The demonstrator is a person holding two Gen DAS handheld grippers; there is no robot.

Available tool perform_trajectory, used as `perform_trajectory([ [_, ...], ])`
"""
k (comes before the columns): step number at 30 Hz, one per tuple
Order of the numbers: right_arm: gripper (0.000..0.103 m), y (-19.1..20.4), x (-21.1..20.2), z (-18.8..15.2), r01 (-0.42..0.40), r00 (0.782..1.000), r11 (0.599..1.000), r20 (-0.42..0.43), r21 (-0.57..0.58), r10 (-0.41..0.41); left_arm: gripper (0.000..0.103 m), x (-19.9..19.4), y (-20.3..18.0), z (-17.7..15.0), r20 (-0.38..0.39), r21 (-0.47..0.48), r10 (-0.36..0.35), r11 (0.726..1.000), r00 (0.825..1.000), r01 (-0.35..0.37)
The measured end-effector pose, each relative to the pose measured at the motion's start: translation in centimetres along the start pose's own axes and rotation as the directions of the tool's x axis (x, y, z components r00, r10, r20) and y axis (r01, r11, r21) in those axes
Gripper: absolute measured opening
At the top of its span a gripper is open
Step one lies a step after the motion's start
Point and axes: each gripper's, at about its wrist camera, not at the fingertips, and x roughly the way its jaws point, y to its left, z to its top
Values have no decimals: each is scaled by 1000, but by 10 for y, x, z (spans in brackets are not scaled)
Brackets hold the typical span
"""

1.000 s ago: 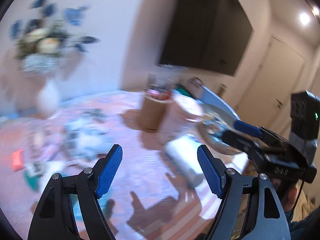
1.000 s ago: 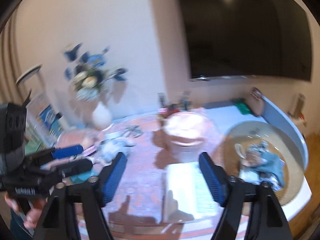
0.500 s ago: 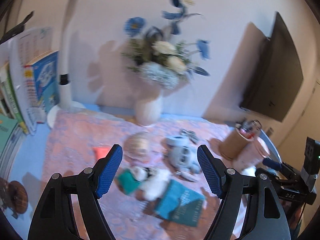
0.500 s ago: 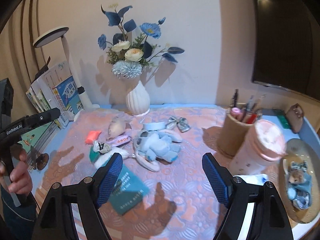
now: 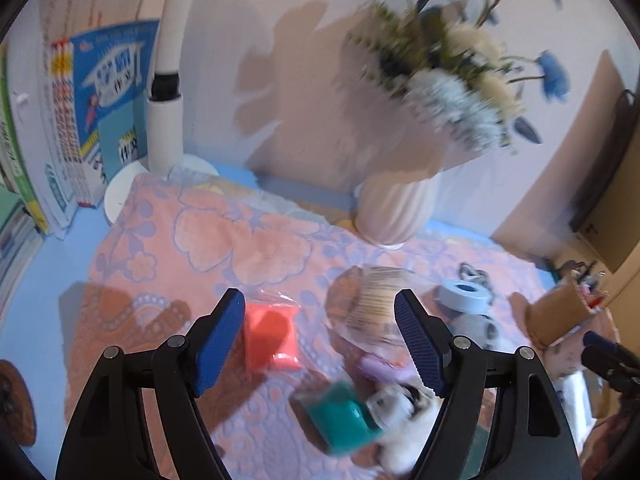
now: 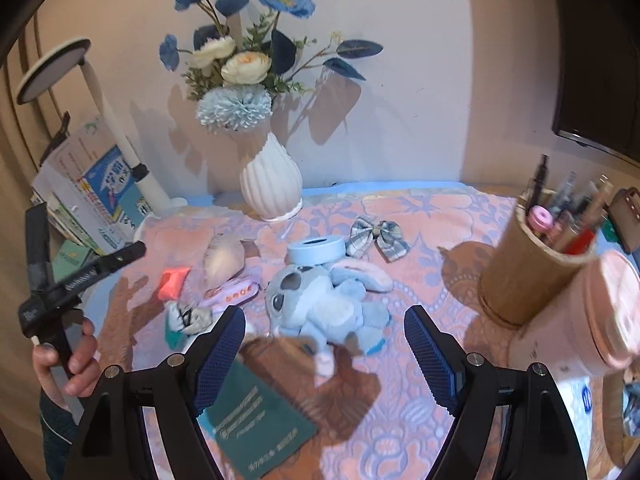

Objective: Organize soft objects
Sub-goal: 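Move both open grippers back over the remaining items on the tablecloth, then grasp the pink clay packet with the left gripper while the right gripper grasps the white tape roll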

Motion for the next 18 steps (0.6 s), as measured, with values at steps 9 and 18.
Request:
perform_trajectory([
  [9, 81, 18, 57, 23, 94, 995, 983, -22, -157, -99, 76, 40, 20, -19, -86, -34, 3, 999, 996, -6],
  [18, 80, 31, 121, 36, 103, 988, 976, -95, -191, -123, 76, 54, 13, -27, -157, 56, 71, 996, 985, -63],
])
